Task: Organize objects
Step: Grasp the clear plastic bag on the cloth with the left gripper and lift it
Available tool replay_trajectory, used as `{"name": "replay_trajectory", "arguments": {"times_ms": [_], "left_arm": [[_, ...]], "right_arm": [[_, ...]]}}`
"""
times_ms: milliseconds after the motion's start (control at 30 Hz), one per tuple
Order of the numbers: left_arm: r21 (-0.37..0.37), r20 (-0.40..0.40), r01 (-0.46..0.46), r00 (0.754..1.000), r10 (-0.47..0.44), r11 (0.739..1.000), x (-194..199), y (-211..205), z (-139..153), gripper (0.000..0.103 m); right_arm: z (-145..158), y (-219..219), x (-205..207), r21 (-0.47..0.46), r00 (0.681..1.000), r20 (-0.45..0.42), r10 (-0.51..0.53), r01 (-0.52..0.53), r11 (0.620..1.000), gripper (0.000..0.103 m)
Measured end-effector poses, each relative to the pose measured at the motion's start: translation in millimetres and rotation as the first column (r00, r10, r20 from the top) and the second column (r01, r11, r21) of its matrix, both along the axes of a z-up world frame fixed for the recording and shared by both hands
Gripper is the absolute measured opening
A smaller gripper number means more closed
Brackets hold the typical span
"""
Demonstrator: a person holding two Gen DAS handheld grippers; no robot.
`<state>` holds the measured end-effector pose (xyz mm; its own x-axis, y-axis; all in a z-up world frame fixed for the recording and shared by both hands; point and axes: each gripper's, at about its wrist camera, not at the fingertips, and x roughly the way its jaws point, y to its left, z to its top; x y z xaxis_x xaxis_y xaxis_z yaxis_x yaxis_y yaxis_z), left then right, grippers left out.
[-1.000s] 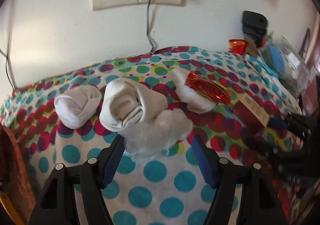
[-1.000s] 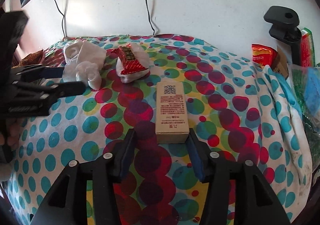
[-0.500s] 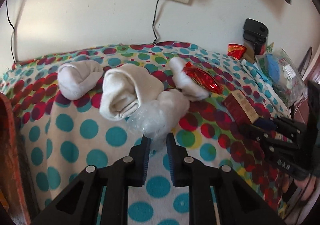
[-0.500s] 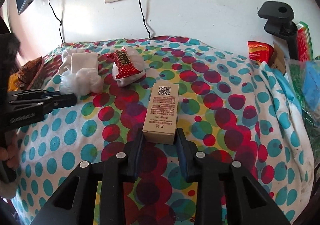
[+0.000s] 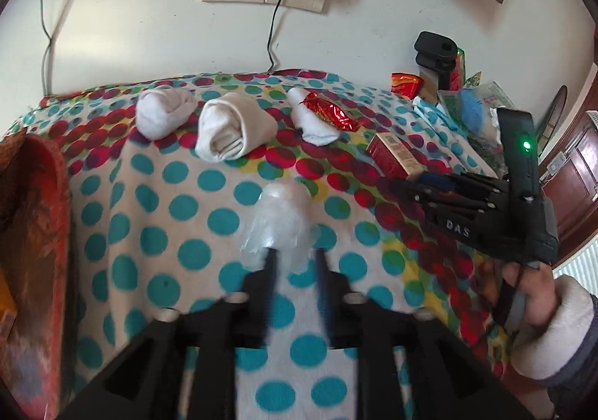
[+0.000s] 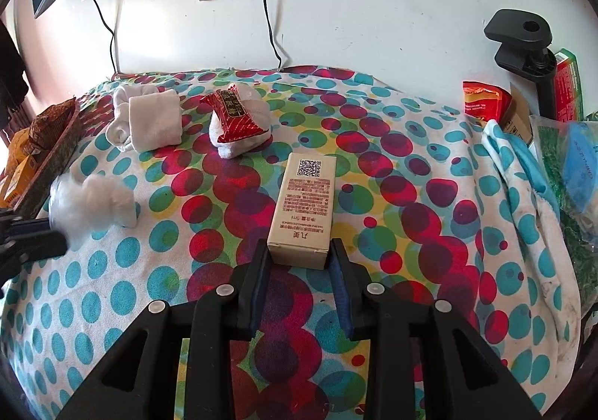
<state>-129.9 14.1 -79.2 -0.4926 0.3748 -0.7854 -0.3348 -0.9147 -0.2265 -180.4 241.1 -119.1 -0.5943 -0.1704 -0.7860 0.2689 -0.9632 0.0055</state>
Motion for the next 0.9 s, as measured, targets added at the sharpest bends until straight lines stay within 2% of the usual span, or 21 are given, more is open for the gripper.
{"name": "replay_trajectory", "arguments": {"times_ms": [100, 200, 300, 367, 533, 600, 700, 767, 833, 900], "left_arm": [[-0.053, -0.025, -0.003, 1.000, 0.002, 0.999, 6.8, 0.1, 9.0, 0.047], [-0.083, -0.043, -0.013, 0.999, 0.009, 0.996, 6.1, -4.1, 14.2, 0.050], [-0.123, -0.039, -0.023, 0.999, 0.018, 0.992, -8.4, -0.9, 15.0, 0.051], [-0.150, -0.041, 0.000, 0.999, -0.006, 0.989, -17.8, 6.7, 12.8, 0.051], [-0.246, -0.004, 0.065, 0.998, -0.068, 0.967, -39.3, 30.5, -10.4, 0.052], [-0.236, -0.026, 0.065, 0.997, -0.073, 0.970, -38.2, 32.1, -14.8, 0.052], [-0.176, -0.063, 0.053, 0.996, -0.065, 0.983, -33.8, 28.2, -17.0, 0.052], [-0.166, -0.056, 0.035, 0.997, -0.045, 0.985, -34.8, 26.0, -21.4, 0.051], [-0.158, -0.046, 0.016, 0.999, -0.024, 0.987, -36.1, 24.0, -26.1, 0.048], [-0.150, -0.048, 0.000, 0.999, -0.007, 0.989, -36.4, 23.9, -29.8, 0.039]], "right_arm": [[-0.3, 0.1, -0.1, -0.002, 1.000, 0.000, 0.004, -0.004, 1.000, 0.032], [-0.7, -0.4, 0.0, -0.002, 1.000, 0.001, 0.008, -0.008, 1.000, 0.035], [-1.2, -1.3, 0.3, -0.001, 1.000, 0.001, 0.015, -0.015, 1.000, 0.037], [-1.4, -1.9, 0.4, -0.001, 1.000, 0.001, 0.018, -0.018, 1.000, 0.038], [-1.3, -1.7, 0.5, -0.004, 1.000, 0.001, 0.016, -0.016, 1.000, 0.038], [-1.1, -1.6, 0.6, -0.010, 1.000, 0.002, 0.016, -0.016, 1.000, 0.038], [-0.8, 0.2, 0.3, -0.015, 1.000, 0.001, 0.006, -0.006, 1.000, 0.038], [-0.9, 1.1, 0.0, -0.016, 1.000, 0.002, 0.001, -0.001, 1.000, 0.038], [-1.1, 0.2, 0.0, -0.013, 1.000, 0.001, 0.002, -0.002, 1.000, 0.041], [-1.4, -0.3, 0.0, 0.000, 1.000, 0.000, -0.005, 0.005, 1.000, 0.049]]}}
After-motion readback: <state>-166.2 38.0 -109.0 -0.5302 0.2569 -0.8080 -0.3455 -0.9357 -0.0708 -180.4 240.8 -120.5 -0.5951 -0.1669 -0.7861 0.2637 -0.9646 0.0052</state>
